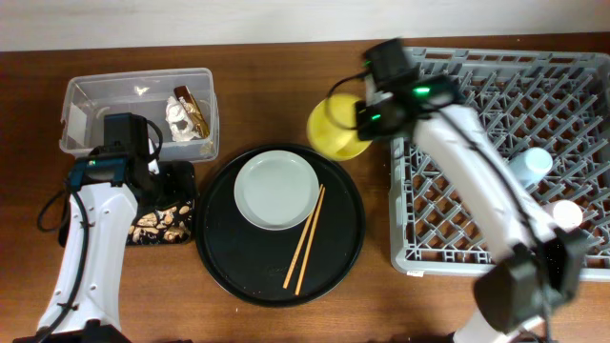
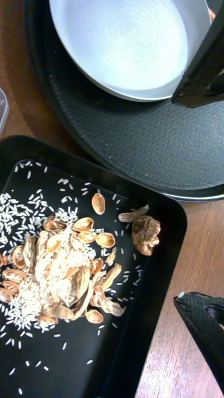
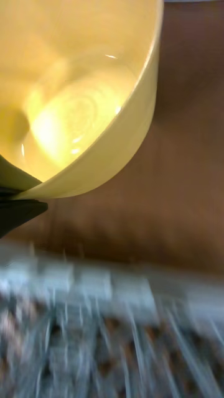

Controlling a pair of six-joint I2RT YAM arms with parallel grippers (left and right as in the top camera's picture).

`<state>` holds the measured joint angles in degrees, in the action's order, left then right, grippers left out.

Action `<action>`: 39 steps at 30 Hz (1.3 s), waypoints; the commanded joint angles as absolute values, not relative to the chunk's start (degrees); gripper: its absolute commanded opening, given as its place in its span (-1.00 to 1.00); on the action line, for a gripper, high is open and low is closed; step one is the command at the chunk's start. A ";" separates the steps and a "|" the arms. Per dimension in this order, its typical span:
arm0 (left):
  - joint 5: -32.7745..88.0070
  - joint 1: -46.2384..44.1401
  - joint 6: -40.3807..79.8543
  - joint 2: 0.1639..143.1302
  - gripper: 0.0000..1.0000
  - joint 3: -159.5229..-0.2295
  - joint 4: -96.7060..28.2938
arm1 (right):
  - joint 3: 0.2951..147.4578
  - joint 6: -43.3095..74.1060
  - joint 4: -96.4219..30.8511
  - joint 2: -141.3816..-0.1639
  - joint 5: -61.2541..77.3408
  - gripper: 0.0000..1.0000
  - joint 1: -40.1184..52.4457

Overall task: Sort waste into correct bins and load items into the dishwasher rack
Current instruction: 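Grasp the yellow bowl from the plate with right gripper, then place the yellow bowl in the back of the dish rack with right gripper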

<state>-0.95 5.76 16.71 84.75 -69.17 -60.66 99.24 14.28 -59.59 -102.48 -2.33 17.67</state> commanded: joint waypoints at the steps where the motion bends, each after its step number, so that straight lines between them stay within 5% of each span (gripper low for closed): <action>1: -1.30 5.96 17.08 83.77 0.88 -69.36 -60.71 | 100.12 9.91 -59.57 -97.89 -15.00 -0.92 10.02; 6: -1.30 5.96 17.08 83.77 0.88 -69.36 -60.47 | 100.09 8.58 -55.53 -97.65 -19.70 -0.92 -2.07; 10: -1.30 5.96 17.08 83.77 0.88 -69.36 -60.47 | 100.07 8.60 -46.50 -98.56 -37.15 -0.84 -10.09; 22: -1.30 5.96 17.08 83.77 0.88 -69.36 -59.57 | 100.03 8.08 -34.74 -111.26 -65.78 -0.91 -18.02; 39: -0.78 5.96 17.10 83.77 0.88 -69.36 -58.39 | 99.53 5.37 -34.48 -123.61 -60.88 -0.90 -17.50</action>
<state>-0.91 5.76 16.71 84.75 -69.17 -58.67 99.29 5.39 -32.91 -122.21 -65.98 -18.92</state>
